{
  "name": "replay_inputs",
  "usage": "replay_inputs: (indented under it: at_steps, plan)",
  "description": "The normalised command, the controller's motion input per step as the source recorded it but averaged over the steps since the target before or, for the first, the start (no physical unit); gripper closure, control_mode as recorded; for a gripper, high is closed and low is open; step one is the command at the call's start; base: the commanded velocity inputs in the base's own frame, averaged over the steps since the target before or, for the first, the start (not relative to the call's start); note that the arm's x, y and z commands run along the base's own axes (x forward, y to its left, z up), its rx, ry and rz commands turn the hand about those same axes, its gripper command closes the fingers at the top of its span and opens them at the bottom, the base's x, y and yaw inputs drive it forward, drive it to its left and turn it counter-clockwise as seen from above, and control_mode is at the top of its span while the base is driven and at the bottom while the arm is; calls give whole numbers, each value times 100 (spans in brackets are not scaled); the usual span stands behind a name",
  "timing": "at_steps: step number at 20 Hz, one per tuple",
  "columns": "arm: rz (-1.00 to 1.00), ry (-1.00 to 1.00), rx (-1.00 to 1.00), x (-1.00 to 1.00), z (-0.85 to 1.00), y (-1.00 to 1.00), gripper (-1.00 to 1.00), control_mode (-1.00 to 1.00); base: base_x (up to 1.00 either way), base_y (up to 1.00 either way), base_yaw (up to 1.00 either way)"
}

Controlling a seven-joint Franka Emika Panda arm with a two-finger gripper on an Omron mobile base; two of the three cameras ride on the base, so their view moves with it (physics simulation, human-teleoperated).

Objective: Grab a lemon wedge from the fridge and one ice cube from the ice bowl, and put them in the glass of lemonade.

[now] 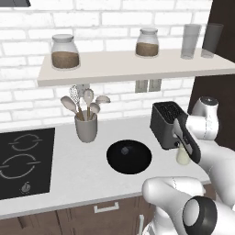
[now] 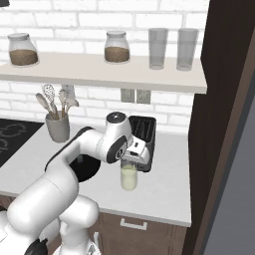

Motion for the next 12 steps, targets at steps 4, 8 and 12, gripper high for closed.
replay_inputs:
  at_steps: [4,8,12]
  plan:
    - [0,0,0,0,0,0,-100,-100,0,0,0]
    - [0,0,0,0,0,0,-100,-100,0,0,0]
    - [0,-4,1,0,7,0,-100,-100,0,0,0]
